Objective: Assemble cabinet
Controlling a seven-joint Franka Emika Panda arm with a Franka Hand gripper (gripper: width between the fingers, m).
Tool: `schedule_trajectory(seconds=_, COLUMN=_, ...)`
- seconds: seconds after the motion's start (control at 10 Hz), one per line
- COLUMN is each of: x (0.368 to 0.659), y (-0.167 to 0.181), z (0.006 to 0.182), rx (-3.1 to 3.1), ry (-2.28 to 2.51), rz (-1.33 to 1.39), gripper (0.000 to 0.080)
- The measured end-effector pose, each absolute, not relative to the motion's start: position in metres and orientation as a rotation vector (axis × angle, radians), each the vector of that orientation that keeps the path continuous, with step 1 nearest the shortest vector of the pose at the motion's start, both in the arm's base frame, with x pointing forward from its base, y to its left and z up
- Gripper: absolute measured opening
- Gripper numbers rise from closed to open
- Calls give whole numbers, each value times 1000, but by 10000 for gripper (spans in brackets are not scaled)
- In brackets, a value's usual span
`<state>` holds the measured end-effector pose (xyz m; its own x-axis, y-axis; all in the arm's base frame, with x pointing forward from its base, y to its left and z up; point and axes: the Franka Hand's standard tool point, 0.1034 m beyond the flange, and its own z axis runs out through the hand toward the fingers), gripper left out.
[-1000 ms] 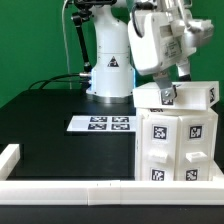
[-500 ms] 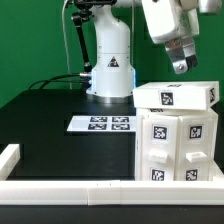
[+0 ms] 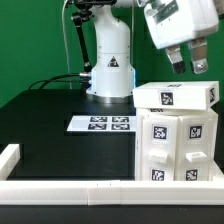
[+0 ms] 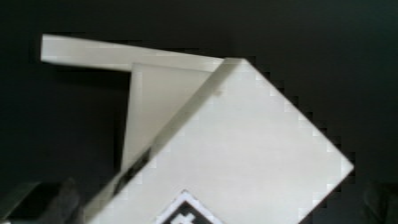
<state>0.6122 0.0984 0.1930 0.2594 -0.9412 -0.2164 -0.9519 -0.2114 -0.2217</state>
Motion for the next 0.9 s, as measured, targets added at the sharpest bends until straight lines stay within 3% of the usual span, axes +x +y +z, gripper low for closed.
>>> schedule_trajectory(seconds=0.6, x=611, y=96, z=192, rx=-2612, ry=1132, rz=-51, gripper=797)
schedule_trajectory(seconds=0.9, x=613, y=94, z=190, rx=-2859, ry=501, rz=-152, gripper=797)
